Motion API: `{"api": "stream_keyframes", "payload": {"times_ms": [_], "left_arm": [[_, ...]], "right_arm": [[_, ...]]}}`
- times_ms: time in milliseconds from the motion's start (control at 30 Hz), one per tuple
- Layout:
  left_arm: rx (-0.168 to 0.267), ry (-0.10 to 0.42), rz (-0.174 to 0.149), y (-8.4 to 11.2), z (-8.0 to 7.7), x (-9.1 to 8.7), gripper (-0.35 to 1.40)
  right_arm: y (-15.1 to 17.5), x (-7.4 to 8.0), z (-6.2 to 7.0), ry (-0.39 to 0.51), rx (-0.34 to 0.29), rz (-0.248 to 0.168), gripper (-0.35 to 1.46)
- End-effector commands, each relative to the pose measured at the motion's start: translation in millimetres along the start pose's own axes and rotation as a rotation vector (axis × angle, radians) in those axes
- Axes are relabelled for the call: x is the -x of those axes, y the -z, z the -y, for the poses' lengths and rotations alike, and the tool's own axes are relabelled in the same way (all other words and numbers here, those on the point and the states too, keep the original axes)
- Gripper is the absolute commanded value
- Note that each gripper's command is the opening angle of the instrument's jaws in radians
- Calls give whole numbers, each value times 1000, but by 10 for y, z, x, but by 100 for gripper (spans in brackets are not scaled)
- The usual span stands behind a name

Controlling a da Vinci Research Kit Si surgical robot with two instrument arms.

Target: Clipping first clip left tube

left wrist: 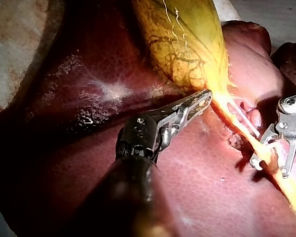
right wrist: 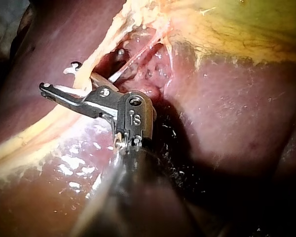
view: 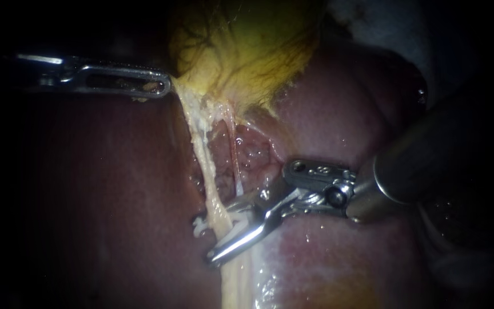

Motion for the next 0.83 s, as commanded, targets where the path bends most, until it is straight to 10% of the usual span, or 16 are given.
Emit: {"api": "stream_keyframes", "payload": {"times_ms": [33, 333, 833], "left_arm": [[-1, 0, 0, 0, 0, 0, -35], [-1, 0, 0, 0, 0, 1, -35], [-1, 0, 0, 0, 0, 1, -35]], "right_arm": [[0, -1, -1, -2, 2, -1, 32], [1, -4, -1, -2, 45, -31, -35], [1, -7, 0, -3, 54, -38, -35]]}}
